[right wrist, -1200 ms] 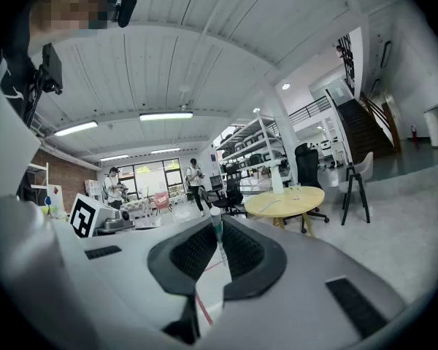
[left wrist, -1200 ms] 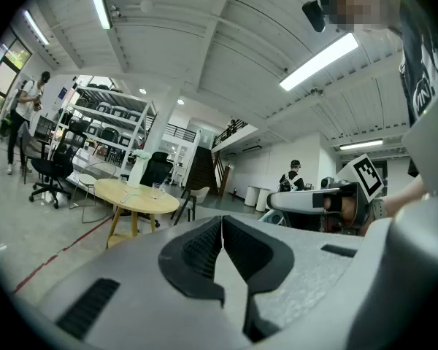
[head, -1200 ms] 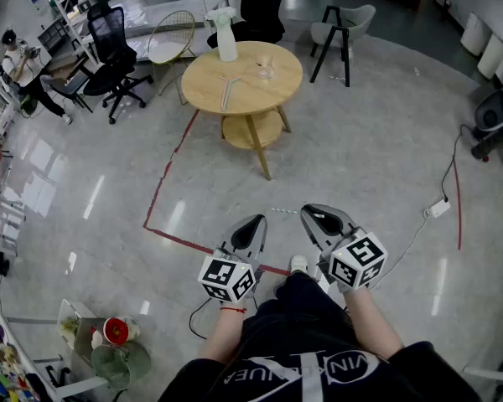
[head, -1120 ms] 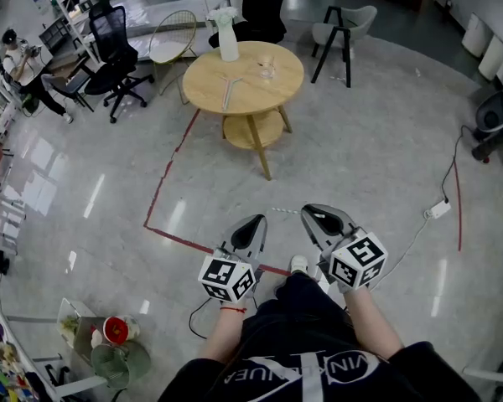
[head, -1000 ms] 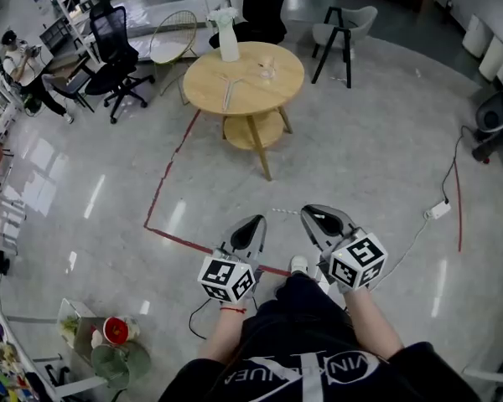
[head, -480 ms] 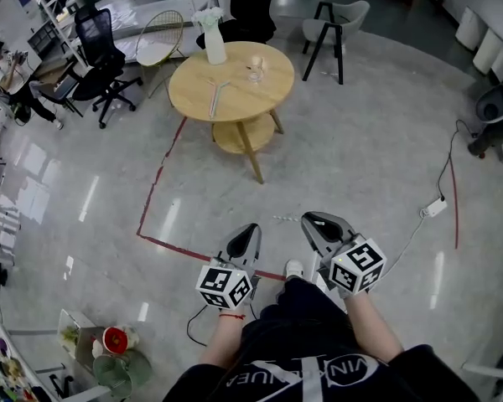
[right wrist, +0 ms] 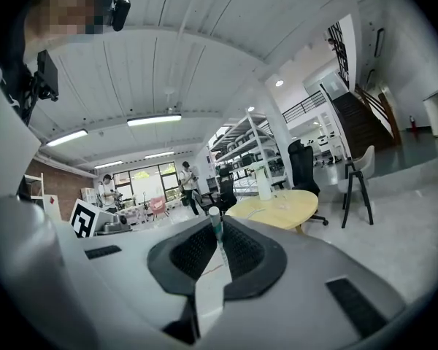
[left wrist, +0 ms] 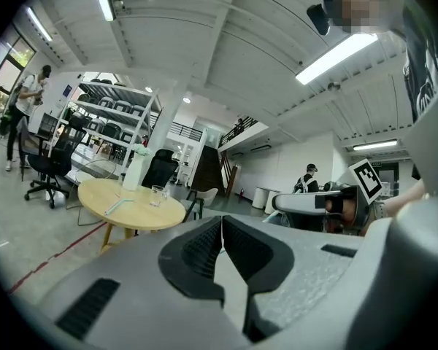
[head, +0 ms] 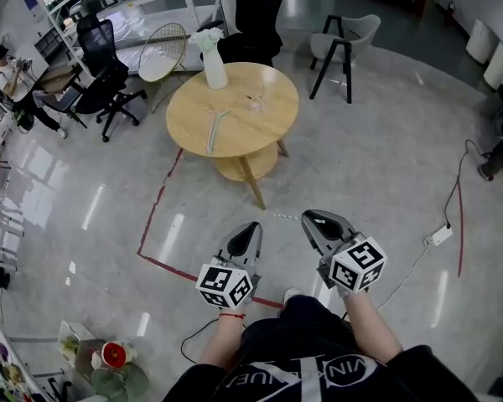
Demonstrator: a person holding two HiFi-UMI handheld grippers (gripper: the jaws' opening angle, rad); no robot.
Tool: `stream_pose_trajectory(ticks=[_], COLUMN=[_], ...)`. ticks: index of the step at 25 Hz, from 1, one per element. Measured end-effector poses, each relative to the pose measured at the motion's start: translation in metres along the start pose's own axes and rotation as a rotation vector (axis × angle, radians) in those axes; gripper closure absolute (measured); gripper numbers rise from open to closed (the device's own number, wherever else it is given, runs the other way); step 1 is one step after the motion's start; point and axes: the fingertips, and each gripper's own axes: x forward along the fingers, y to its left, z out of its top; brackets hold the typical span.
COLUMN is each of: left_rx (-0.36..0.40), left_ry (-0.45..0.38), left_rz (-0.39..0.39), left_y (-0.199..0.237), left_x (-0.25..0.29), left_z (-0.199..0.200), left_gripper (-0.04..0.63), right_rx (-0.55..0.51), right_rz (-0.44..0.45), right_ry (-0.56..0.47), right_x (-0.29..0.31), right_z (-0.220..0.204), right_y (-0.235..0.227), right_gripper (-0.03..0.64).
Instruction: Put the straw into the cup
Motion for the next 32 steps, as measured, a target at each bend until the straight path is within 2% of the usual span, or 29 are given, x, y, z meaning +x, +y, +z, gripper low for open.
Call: stream_pose_trajectory(ticks=[13, 20, 28, 32], left_rx=[-0.008, -0.006, -0.01, -0.026], left_ry=[0.037, 0.059, 0.065, 0.078], left_rz=[0.076, 0.051, -0.001, 0.001], left_y=[0.023, 0.042, 0.076, 0.107], left_x=[0.043, 0.075, 0.141, 0.174], left_z=[-0.006, -0.007, 0.013, 0.021], left_gripper=[0.581, 0.581, 0.581, 0.581], right_rx=[0.064, 0.077, 0.077, 0.074], right_rz=[0.017, 0.013, -0.012, -0.002], right_ry=[-0.001, 0.002, -0.001, 0.004], right_x=[0.021, 0.047, 0.098, 0.135], right_z=[0.004, 0.003, 0.029, 0.04], right_y=[-0.059, -0.08, -0.126, -0.146], right_gripper=[0.595, 0.595, 0.595, 0.595])
